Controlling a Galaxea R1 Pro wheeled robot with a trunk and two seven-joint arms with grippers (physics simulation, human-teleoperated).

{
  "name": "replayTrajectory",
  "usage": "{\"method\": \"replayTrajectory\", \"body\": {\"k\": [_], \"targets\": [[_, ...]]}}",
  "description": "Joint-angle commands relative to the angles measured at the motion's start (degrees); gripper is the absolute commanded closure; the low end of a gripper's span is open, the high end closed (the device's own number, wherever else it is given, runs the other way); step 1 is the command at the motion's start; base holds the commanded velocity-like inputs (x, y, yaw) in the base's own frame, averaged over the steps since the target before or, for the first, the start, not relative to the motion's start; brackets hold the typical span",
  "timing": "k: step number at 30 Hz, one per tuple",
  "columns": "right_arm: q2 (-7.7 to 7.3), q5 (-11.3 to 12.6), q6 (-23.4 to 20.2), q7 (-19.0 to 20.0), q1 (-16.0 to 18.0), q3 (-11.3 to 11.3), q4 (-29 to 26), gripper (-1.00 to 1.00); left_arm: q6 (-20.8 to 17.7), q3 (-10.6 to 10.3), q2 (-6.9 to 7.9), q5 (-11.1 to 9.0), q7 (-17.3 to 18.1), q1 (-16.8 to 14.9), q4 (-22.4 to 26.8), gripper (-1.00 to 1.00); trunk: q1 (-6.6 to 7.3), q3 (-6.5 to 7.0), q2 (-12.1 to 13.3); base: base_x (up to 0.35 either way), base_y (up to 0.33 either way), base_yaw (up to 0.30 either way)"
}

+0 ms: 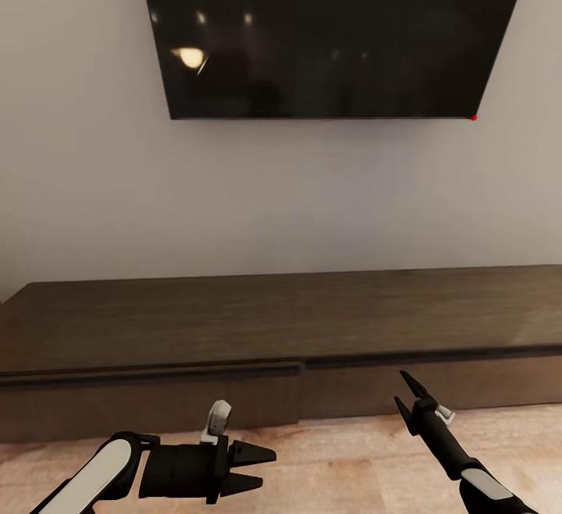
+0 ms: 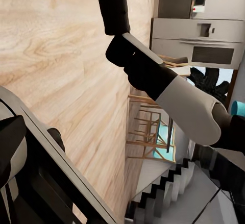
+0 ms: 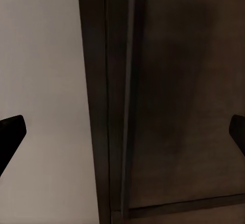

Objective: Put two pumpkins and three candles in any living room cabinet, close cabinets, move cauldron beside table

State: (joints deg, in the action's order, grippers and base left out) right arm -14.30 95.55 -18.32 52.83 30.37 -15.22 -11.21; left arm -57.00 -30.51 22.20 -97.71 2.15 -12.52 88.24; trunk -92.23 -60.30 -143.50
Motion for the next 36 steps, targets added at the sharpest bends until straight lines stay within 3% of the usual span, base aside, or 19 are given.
{"method": "replayTrajectory", "body": {"k": [1, 36], "targets": [[-0.03, 0.6, -0.5, 0.2, 0.0, -0.3, 0.0, -1.00, 0.0, -0.1, 0.04, 0.1, 0.2, 0.0, 0.0, -1.00, 0.01, -0.05, 0.0, 0.098, 0.000, 0.000], [-0.03, 0.6, -0.5, -0.2, 0.0, -0.3, 0.0, -1.00, 0.0, -0.1, 0.04, 0.1, 0.2, -0.1, 0.0, -1.00, 0.01, -0.05, 0.0, 0.063, 0.000, 0.000]]}}
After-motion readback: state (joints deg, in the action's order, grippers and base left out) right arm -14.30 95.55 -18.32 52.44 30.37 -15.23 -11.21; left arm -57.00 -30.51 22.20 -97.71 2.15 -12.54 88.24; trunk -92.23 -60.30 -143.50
